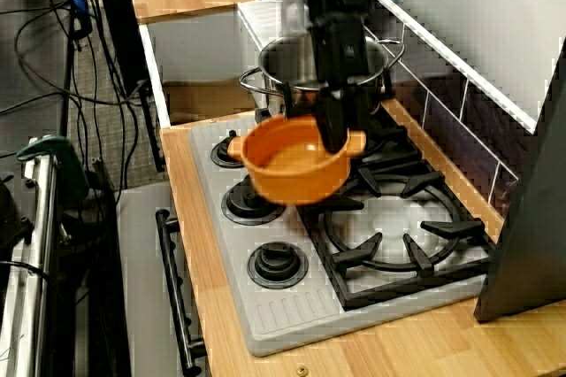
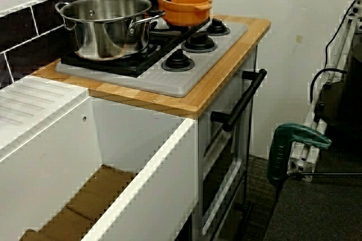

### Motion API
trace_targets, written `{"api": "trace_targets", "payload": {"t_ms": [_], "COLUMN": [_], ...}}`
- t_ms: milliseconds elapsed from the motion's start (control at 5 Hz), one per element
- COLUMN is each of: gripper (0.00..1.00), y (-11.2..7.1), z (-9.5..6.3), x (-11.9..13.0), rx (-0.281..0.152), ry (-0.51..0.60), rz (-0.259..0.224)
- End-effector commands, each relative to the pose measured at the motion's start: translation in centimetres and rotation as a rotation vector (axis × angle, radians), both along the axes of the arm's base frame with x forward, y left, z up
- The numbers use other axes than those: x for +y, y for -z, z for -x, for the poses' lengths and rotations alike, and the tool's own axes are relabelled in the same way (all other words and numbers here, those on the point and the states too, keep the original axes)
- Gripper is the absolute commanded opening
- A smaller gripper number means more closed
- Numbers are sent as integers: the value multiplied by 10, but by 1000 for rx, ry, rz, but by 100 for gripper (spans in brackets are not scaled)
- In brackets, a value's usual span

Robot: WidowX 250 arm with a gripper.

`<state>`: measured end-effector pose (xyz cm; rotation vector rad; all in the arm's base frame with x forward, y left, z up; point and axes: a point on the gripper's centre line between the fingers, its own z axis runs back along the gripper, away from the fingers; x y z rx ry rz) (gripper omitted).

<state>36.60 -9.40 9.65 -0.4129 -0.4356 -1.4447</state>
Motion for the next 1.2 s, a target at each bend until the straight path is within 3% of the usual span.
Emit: {"api": "trace_targets", "payload": {"t_ms": [0, 400, 800, 1000], "gripper": [0, 0, 0, 0], "y": [-31, -37, -57, -67], "z": [0, 1, -5, -16], "x": [20, 5, -32, -38], "rx": [-94, -72, -72, -70], "ry": [-19, -17, -101, -206], "rz": [51, 20, -166, -291]}}
